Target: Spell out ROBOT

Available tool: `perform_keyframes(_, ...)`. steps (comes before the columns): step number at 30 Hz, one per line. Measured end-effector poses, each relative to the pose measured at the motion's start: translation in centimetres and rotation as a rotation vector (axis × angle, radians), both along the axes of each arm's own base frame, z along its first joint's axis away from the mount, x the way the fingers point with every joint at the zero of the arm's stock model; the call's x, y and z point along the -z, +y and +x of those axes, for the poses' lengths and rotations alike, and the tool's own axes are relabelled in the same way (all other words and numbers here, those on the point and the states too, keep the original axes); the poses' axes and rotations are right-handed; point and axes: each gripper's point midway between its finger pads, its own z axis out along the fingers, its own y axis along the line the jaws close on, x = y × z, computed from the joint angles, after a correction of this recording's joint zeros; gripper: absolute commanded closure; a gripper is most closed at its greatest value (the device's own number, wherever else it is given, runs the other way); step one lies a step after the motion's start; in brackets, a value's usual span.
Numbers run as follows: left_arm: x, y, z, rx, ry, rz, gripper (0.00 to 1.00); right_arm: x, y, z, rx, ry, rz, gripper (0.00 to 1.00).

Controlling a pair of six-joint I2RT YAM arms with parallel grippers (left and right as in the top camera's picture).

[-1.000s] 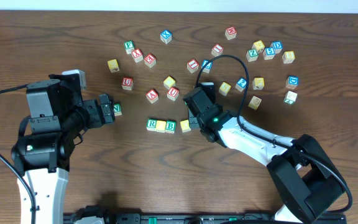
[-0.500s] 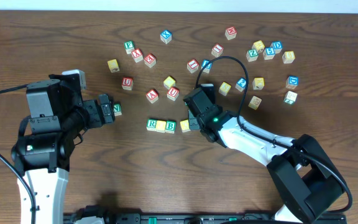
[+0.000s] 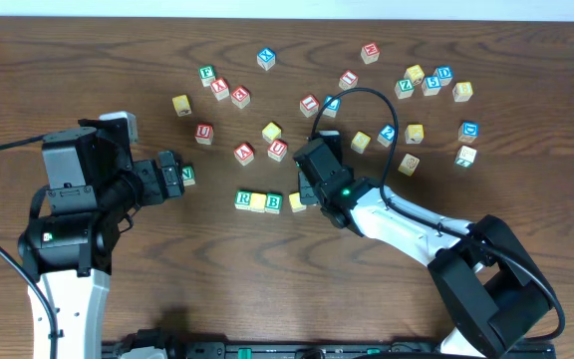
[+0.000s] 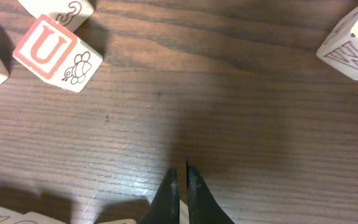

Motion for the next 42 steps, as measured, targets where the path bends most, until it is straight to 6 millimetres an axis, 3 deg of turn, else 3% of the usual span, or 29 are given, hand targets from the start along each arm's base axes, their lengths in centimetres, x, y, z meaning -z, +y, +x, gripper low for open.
perform_keyframes(32,0.0,0.0,0.0,0.000,0.000,0.000,0.02,0.6,1.5,-1.9,-0.070,0.058,0.018,0.99)
perform_keyframes(37,0.0,0.0,0.0,0.000,0.000,0.000,0.02,0.4,0.7,-1.3,-0.038,0.026,-0.022,0.99)
perform_keyframes(42,0.0,0.0,0.0,0.000,0.000,0.000,0.02,0.7,-1.7,-0.9,0.038,0.029,-0.084,0.99)
